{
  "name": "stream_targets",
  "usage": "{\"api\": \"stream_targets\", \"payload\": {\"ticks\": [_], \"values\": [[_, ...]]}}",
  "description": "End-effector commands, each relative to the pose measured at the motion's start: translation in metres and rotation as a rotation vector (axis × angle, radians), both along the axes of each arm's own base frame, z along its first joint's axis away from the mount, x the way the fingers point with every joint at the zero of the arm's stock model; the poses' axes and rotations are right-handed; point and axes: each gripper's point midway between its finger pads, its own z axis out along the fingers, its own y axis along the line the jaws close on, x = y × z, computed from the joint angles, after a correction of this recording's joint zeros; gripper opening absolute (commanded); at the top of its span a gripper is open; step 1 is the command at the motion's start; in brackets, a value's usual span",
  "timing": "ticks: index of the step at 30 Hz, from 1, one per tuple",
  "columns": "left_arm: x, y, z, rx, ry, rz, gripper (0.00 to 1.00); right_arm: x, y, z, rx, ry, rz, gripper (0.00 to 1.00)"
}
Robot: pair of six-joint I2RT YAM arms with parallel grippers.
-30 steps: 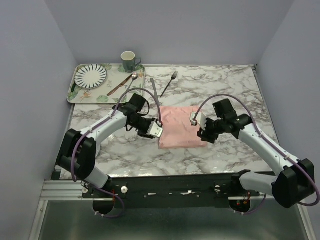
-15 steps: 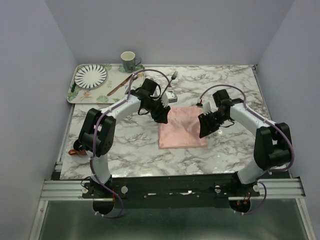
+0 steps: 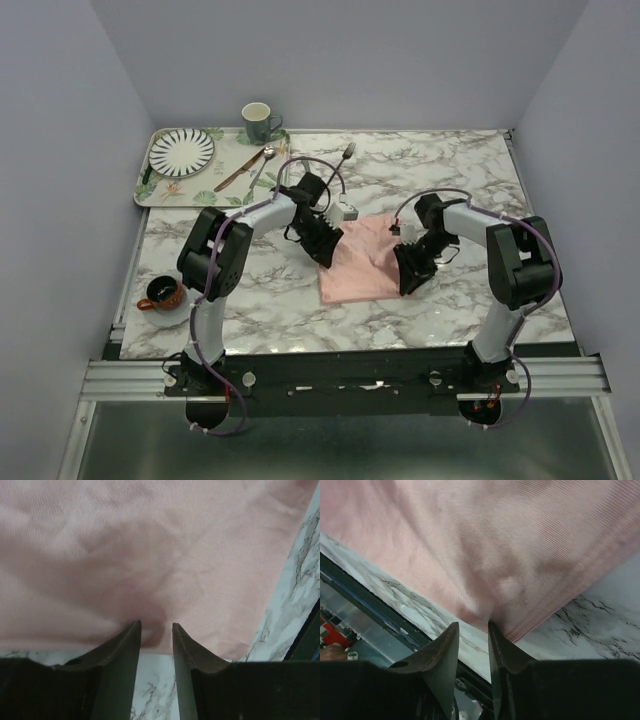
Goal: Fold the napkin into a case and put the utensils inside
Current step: Rotate the lower triangle-folded napkin at the center of the board.
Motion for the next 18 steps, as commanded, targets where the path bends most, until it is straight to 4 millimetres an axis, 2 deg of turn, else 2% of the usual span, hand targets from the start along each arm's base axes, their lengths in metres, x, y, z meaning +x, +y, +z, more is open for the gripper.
{"api": "stream_targets", "payload": {"ticks": [1,3,5,8,9,10,11,12,14,15,16,18], "values": [[-0.05,0.014,-0.004,0.086,0.084,-0.062,0.45,0.014,-0.013,0.004,-0.092,-0.007,0.023,0.38],[-0.071,0.012,0.001,0.096,0.107,-0.09,0.46,0.016,-0.013,0.019,-0.068,-0.03,0.039,0.41],[-0.087,0.007,0.01,0.083,0.137,-0.104,0.47,0.021,-0.015,0.034,-0.052,-0.064,0.041,0.51],[-0.083,0.0,0.034,0.029,0.122,-0.072,0.5,0.028,-0.023,0.057,-0.033,-0.121,-0.004,0.62],[-0.068,-0.003,0.049,-0.003,0.082,-0.053,0.5,0.028,-0.025,0.061,-0.031,-0.117,-0.027,0.65],[-0.057,-0.004,0.055,-0.012,0.052,-0.041,0.51,0.029,-0.028,0.064,-0.026,-0.117,-0.052,0.7],[-0.042,-0.003,0.06,-0.02,0.015,-0.02,0.51,0.026,-0.029,0.063,-0.024,-0.098,-0.067,0.71],[-0.015,0.0,0.066,-0.019,-0.042,0.011,0.51,0.025,-0.03,0.062,-0.02,-0.088,-0.082,0.71],[0.009,0.006,0.065,0.003,-0.078,0.029,0.5,0.023,-0.03,0.055,-0.017,-0.055,-0.12,0.72],[0.027,0.006,0.06,0.022,-0.109,0.018,0.5,0.02,-0.03,0.049,-0.021,-0.023,-0.131,0.72],[0.04,0.015,0.056,0.05,-0.123,0.034,0.49,0.019,-0.03,0.046,-0.021,0.003,-0.156,0.72],[0.054,0.021,0.046,0.082,-0.135,0.032,0.49,0.019,-0.032,0.036,-0.037,0.047,-0.184,0.71]]}}
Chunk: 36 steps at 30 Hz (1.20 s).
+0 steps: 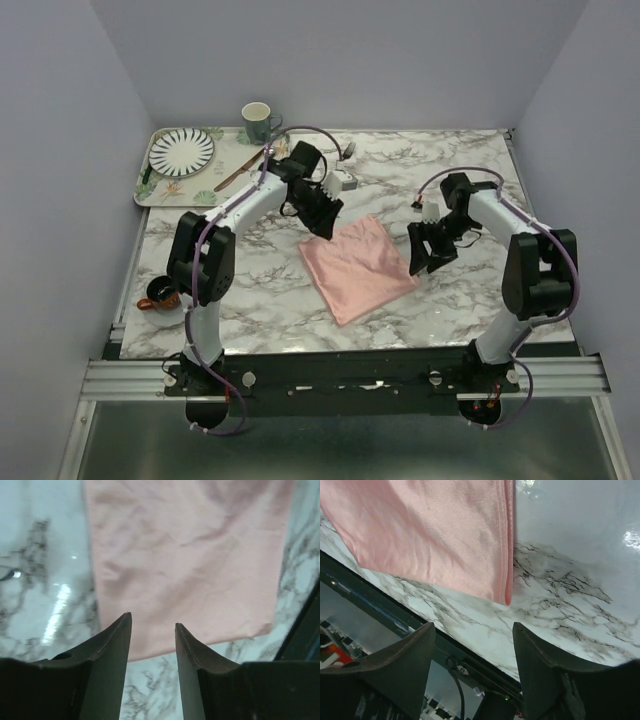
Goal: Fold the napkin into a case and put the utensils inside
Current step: Rotate the lower triangle-folded napkin at the center of the board.
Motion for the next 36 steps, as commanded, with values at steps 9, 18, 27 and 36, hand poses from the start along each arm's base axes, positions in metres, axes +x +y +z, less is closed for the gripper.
{"api": "stream_targets", "payload": {"ticks": [9,18,27,36], "values": [[0.011,0.046,-0.073,0.19,0.025,-0.035,0.44,-0.011,-0.002,-0.048,0.007,0.255,-0.169,0.52],[-0.049,0.064,-0.085,0.192,0.156,-0.014,0.36,0.012,0.002,-0.062,0.021,0.248,-0.162,0.09],[-0.111,0.047,-0.062,0.097,0.254,-0.078,0.42,0.059,0.021,-0.052,0.079,0.063,0.022,0.09],[-0.075,0.036,-0.016,-0.03,0.041,-0.001,0.57,0.076,0.015,-0.026,0.001,-0.033,0.113,0.45]]}}
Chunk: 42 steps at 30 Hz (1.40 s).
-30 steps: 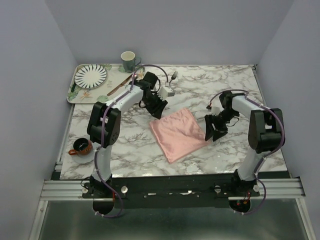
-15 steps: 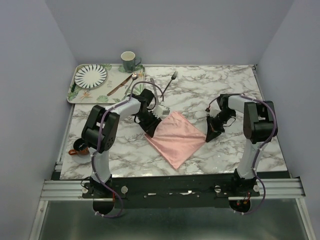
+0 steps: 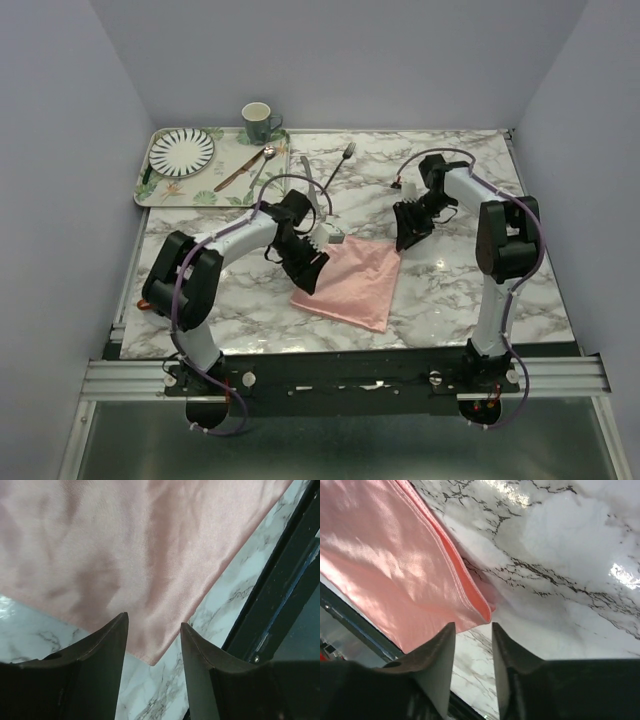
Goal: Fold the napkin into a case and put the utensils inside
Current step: Rotate the lower triangle-folded napkin at the center of the board, then pick up the lower triangle-folded napkin from the center of the board.
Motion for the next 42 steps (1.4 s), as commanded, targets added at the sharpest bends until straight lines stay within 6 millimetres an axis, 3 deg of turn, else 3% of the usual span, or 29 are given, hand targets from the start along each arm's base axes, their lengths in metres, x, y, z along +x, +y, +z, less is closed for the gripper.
{"api": "stream_targets", "payload": {"ticks": [1,4,9,11,16,24,28,29,30,37,42], "values": [[0.044,-0.01,0.044,-0.138,-0.181,0.1,0.57,-0.008,-0.016,0.01,-0.051,-0.014,0.03,0.46],[0.073,-0.012,0.052,-0.15,-0.276,0.121,0.57,-0.018,-0.017,0.01,-0.047,0.014,0.003,0.49],[0.095,-0.017,0.041,-0.133,-0.287,0.121,0.57,-0.014,-0.004,0.001,0.043,0.11,-0.091,0.55],[0.097,-0.02,0.039,-0.145,-0.283,0.114,0.57,-0.006,0.004,0.006,0.106,0.14,-0.141,0.61],[0.092,-0.021,0.022,-0.142,-0.24,0.113,0.55,0.0,0.013,0.0,0.174,0.214,-0.217,0.6],[0.083,-0.01,0.003,-0.094,-0.219,0.112,0.55,0.004,0.006,-0.03,0.14,0.247,-0.267,0.33],[0.083,-0.009,-0.003,-0.083,-0.195,0.131,0.54,0.01,0.007,-0.028,0.149,0.214,-0.252,0.15],[0.085,-0.007,-0.004,-0.084,-0.187,0.147,0.54,0.011,0.009,-0.025,0.169,0.21,-0.246,0.04],[0.089,-0.008,-0.002,-0.091,-0.187,0.161,0.54,0.012,0.01,-0.021,0.181,0.196,-0.241,0.01],[0.105,-0.01,0.021,-0.184,-0.205,0.226,0.55,0.011,0.018,0.003,0.255,0.063,-0.148,0.01],[0.114,-0.006,0.024,-0.196,-0.172,0.309,0.55,0.006,0.019,0.006,0.2,-0.054,-0.051,0.01]]}}
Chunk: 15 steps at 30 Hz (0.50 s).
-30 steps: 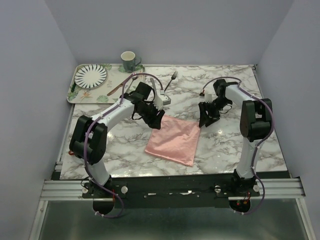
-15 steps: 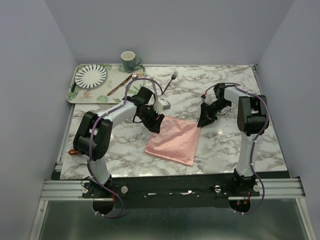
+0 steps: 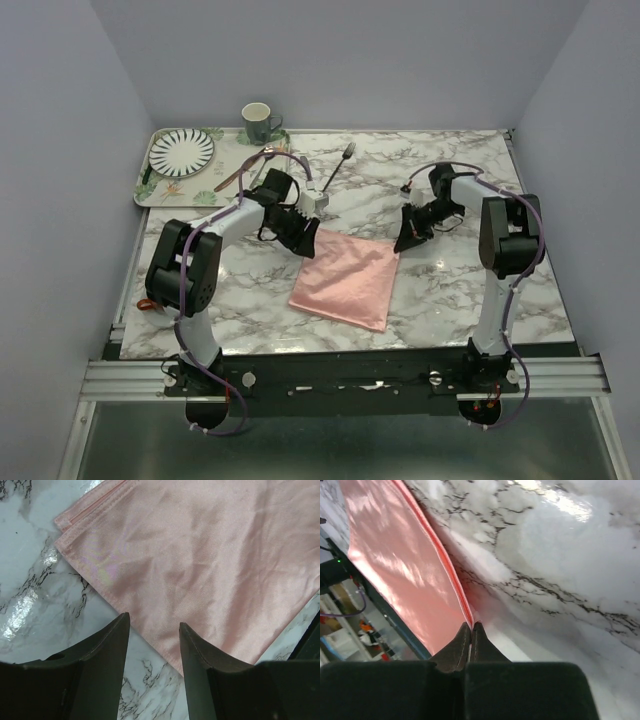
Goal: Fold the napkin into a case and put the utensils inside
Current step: Pick up the lower triangle-folded napkin from the center of the board.
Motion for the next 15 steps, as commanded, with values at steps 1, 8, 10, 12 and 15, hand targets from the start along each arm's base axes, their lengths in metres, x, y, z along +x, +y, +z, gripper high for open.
{"api": "stream_targets", "payload": {"ticks": [1,8,10,12,15], "values": [[0.012,-0.006,0.019,-0.078,0.018,0.076,0.54,0.006,0.007,0.019,-0.02,-0.221,0.124,0.01],[0.022,0.007,0.012,-0.075,0.091,0.202,0.54,0.0,0.012,0.022,-0.097,-0.368,0.244,0.01],[0.024,0.008,0.008,-0.071,0.115,0.228,0.55,-0.002,0.018,0.025,-0.105,-0.416,0.294,0.01],[0.025,0.01,0.004,-0.072,0.147,0.262,0.54,-0.004,0.019,0.023,-0.128,-0.447,0.334,0.01],[0.028,0.012,0.001,-0.074,0.169,0.293,0.53,-0.01,0.027,0.028,-0.139,-0.518,0.413,0.01]]}}
